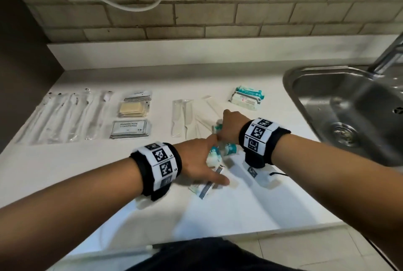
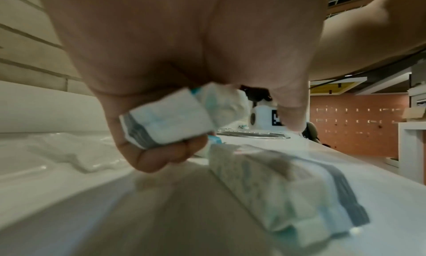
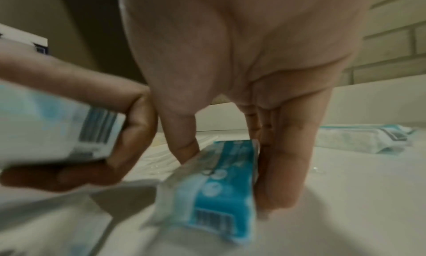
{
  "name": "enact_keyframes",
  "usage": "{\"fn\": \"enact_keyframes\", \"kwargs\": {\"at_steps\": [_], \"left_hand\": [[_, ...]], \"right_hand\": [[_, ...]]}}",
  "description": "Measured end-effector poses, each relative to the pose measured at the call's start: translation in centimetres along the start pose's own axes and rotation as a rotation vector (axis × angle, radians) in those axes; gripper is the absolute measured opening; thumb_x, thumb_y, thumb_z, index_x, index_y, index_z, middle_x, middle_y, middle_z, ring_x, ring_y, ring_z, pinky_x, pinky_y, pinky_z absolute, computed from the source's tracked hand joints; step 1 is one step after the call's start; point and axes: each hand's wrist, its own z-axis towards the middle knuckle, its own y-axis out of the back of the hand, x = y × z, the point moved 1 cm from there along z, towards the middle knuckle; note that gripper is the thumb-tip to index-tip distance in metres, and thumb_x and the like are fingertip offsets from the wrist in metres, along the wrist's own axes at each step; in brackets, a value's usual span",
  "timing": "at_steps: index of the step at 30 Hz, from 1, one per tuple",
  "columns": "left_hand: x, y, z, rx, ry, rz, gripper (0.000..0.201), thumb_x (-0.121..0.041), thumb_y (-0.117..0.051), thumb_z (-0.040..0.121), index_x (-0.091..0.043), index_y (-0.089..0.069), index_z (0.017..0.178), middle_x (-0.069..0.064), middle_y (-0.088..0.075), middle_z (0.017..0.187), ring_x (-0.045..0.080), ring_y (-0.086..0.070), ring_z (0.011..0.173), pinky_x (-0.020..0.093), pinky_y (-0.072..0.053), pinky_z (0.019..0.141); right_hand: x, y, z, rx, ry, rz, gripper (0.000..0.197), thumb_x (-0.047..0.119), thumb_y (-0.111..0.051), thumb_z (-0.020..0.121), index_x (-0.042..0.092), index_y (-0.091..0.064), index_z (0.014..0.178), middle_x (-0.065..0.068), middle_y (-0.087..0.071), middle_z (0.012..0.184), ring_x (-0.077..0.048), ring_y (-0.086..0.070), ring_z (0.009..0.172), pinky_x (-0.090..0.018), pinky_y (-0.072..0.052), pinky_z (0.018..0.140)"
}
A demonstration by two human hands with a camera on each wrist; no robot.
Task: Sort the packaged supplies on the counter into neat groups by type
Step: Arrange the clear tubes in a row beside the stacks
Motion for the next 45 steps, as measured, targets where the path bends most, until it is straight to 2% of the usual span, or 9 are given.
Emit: {"fn": "enact_keyframes", "kwargs": {"at_steps": [2, 5, 8, 11, 17, 22, 34, 38, 45], "left_hand": [[-0.2, -0.8, 0.5, 0.012, 0.032, 0.075, 0.108, -0.079, -0.072, 0.048, -0.033, -0.033, 0.137, -0.008, -0.065, 0.108, 0.016, -0.064, 0.093, 0.035, -0.054, 0.085], [-0.9, -0.7, 0.7, 0.025, 0.088, 0.187, 0.088, -0.065, -0.078, 0.055, -0.027, -0.040, 0.124, -0.004, -0.064, 0.093, 0.018, -0.063, 0.082, 0.035, -0.056, 0.075], [-1.3, 0.1, 0.6, -0.019, 0.083, 0.195, 0.062, -0.047, -0.081, 0.062, -0.023, -0.044, 0.105, -0.004, -0.059, 0.089, 0.019, -0.058, 0.078, 0.028, -0.048, 0.063], [-0.8, 2.0, 0.7, -0.089, 0.085, 0.146, 0.056, -0.042, -0.082, 0.061, -0.023, -0.050, 0.103, -0.004, -0.061, 0.095, 0.017, -0.058, 0.082, 0.027, -0.047, 0.067], [-2.4, 10.2, 4.3, -0.328, 0.015, 0.156, 0.042, -0.036, -0.086, 0.065, -0.021, -0.057, 0.091, -0.003, -0.061, 0.086, 0.013, -0.054, 0.071, 0.025, -0.037, 0.057], [-6.4, 12.1, 10.7, -0.313, -0.065, 0.241, 0.047, -0.034, -0.087, 0.065, -0.015, -0.063, 0.101, 0.002, -0.066, 0.096, 0.021, -0.060, 0.083, 0.025, -0.040, 0.067], [-9.9, 6.1, 20.4, -0.133, -0.051, 0.359, 0.041, -0.030, -0.067, 0.085, -0.007, -0.057, 0.117, 0.014, -0.063, 0.116, 0.033, -0.059, 0.107, 0.029, -0.043, 0.080], [-9.5, 6.6, 19.9, -0.072, 0.012, 0.283, 0.039, -0.019, -0.068, 0.082, -0.006, -0.058, 0.118, 0.012, -0.064, 0.109, 0.024, -0.057, 0.090, 0.026, -0.042, 0.075], [-7.0, 6.8, 18.7, -0.086, 0.234, -0.011, 0.049, -0.020, -0.064, 0.085, -0.014, -0.030, 0.120, 0.004, -0.053, 0.088, 0.016, -0.052, 0.068, 0.025, -0.044, 0.055]], "right_hand": [[-0.4, 0.2, -0.4, -0.013, 0.021, 0.022, 0.059, 0.035, -0.071, 0.079, 0.004, -0.044, 0.122, -0.009, -0.060, 0.106, -0.024, -0.061, 0.092, -0.027, -0.045, 0.060], [-1.4, 1.0, -0.8, -0.027, 0.021, 0.094, 0.062, 0.037, -0.073, 0.077, 0.005, -0.042, 0.120, -0.004, -0.053, 0.093, -0.020, -0.055, 0.082, -0.023, -0.038, 0.050], [-2.2, 2.1, -1.1, -0.060, -0.001, 0.163, 0.055, 0.037, -0.074, 0.075, 0.008, -0.047, 0.113, -0.002, -0.056, 0.089, -0.018, -0.058, 0.080, -0.025, -0.047, 0.055], [-3.3, 3.2, -1.4, -0.056, 0.010, 0.154, 0.046, 0.033, -0.074, 0.076, 0.009, -0.057, 0.111, -0.006, -0.064, 0.100, -0.022, -0.062, 0.089, -0.032, -0.055, 0.072], [-6.1, 3.1, -2.2, -0.008, 0.039, 0.148, 0.046, 0.021, -0.076, 0.075, 0.019, -0.056, 0.116, -0.002, -0.062, 0.117, -0.019, -0.055, 0.096, -0.026, -0.044, 0.078], [-7.0, 2.0, -2.3, -0.063, 0.106, 0.143, 0.046, 0.015, -0.076, 0.072, 0.019, -0.059, 0.116, -0.003, -0.062, 0.116, -0.018, -0.054, 0.092, -0.024, -0.040, 0.077], [-12.2, 2.3, -1.0, 0.026, 0.205, -0.025, 0.056, 0.027, -0.077, 0.067, 0.022, -0.061, 0.120, 0.002, -0.058, 0.122, -0.018, -0.059, 0.106, -0.030, -0.052, 0.091], [-12.6, 3.2, -0.3, 0.055, 0.280, -0.086, 0.053, 0.029, -0.079, 0.067, 0.023, -0.063, 0.118, 0.001, -0.058, 0.115, -0.019, -0.058, 0.101, -0.026, -0.048, 0.083], [-13.0, 3.3, 1.3, 0.109, 0.349, -0.097, 0.056, 0.024, -0.082, 0.064, 0.023, -0.061, 0.116, 0.003, -0.066, 0.106, -0.019, -0.061, 0.096, -0.027, -0.050, 0.081]]}}
